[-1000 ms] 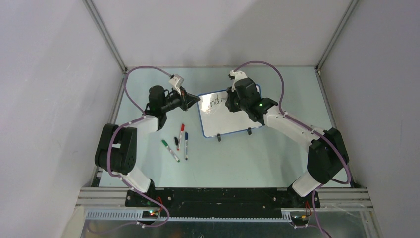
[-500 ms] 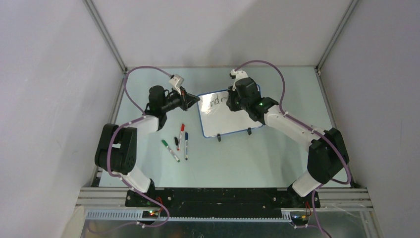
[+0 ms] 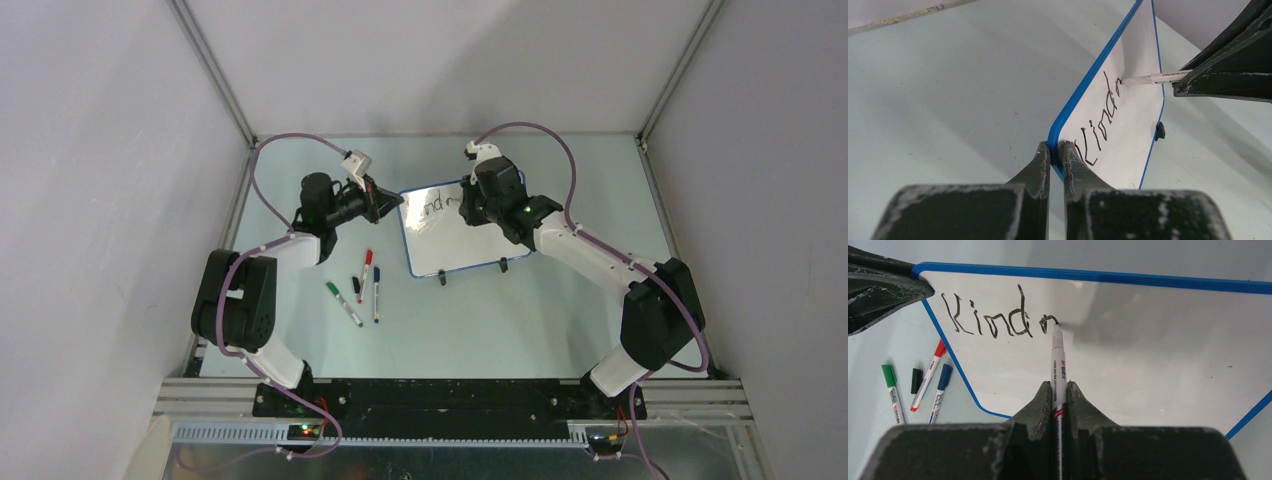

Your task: Write a sentence on the whiteboard

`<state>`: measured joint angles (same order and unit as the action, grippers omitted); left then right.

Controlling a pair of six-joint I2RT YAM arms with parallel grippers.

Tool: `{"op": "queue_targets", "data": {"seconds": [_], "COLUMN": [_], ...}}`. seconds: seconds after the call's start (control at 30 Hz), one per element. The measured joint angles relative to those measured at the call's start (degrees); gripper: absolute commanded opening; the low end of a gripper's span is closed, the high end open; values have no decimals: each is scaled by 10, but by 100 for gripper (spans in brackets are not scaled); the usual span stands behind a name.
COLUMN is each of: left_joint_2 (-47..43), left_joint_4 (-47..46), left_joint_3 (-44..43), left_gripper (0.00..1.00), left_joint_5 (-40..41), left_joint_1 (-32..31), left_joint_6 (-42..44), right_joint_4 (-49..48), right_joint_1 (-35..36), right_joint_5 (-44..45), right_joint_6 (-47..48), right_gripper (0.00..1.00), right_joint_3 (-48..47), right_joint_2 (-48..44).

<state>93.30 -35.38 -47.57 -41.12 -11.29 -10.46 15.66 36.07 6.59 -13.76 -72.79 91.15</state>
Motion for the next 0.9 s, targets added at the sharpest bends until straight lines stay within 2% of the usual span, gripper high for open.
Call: {"op": "queue_targets", "data": {"seconds": [0.9], "left_joint_2": [-2], "left_joint_4": [0], "left_joint_3": [2], "left_gripper": [0], "left_joint_5": [0], "left_joint_1": [0], "left_joint_6": [0], "right_joint_4": [24], "right_joint_1": [-1], "right_joint_5": [-10], "right_joint_6": [2], "right_gripper": [0], "right_joint_3": [0], "right_joint_2": [-3]}}
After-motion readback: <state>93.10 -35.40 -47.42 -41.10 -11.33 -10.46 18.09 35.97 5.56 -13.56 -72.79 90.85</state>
